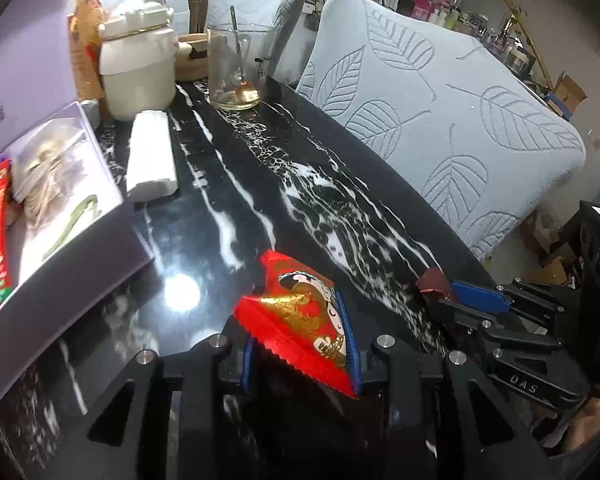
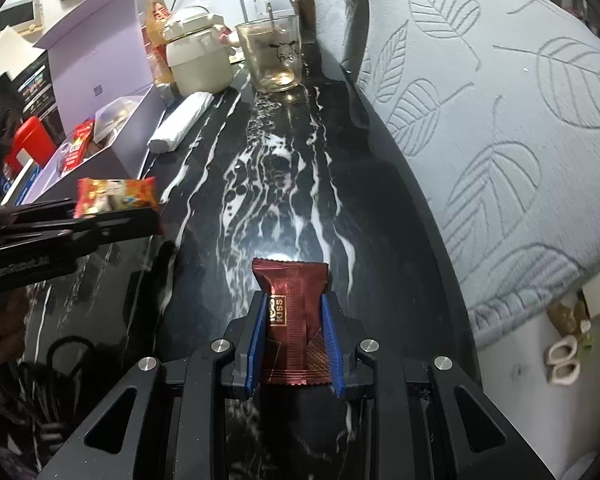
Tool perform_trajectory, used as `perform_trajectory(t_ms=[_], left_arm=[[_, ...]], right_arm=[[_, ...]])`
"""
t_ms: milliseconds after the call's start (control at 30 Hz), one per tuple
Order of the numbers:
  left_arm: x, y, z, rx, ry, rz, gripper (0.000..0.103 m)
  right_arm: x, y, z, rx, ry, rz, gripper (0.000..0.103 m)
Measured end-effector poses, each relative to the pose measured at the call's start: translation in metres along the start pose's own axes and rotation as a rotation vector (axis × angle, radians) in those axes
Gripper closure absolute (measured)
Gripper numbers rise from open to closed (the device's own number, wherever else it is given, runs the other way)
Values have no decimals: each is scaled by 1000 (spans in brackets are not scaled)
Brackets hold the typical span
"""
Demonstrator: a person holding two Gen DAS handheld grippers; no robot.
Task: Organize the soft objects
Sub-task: 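Lift the chocolate bar with the right tool while the left tool lifts the red candy packet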
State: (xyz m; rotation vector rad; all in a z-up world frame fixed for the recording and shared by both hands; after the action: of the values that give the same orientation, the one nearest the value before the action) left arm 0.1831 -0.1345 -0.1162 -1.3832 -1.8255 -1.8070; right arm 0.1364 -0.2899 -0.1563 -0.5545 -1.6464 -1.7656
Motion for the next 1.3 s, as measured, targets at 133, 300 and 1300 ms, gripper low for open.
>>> perform_trajectory(t_ms=[133,300,1300], left_arm=[[13,-11,-4,14,-4,2,69],[31,-27,-7,32,4,-10,69],[151,-124,51,260,182,-109,69]], right_arm=[[10,-7,7,-5,11,-7,76],[23,-12,16,2,24,-29,76],[49,-56,156,202,316,-29,76]])
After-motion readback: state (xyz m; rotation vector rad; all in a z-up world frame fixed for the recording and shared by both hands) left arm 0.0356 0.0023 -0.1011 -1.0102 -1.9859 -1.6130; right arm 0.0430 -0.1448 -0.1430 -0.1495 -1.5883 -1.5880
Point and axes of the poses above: each gripper's, at about its wrist camera, not at the fingertips, and x roughly against the way its jaws point, z to its left, y to its top, the point moved 6 cm from there along -x, roughly the way its jaws point, and after that the axes turned 7 degrees about -z, right-handed, at the moved point
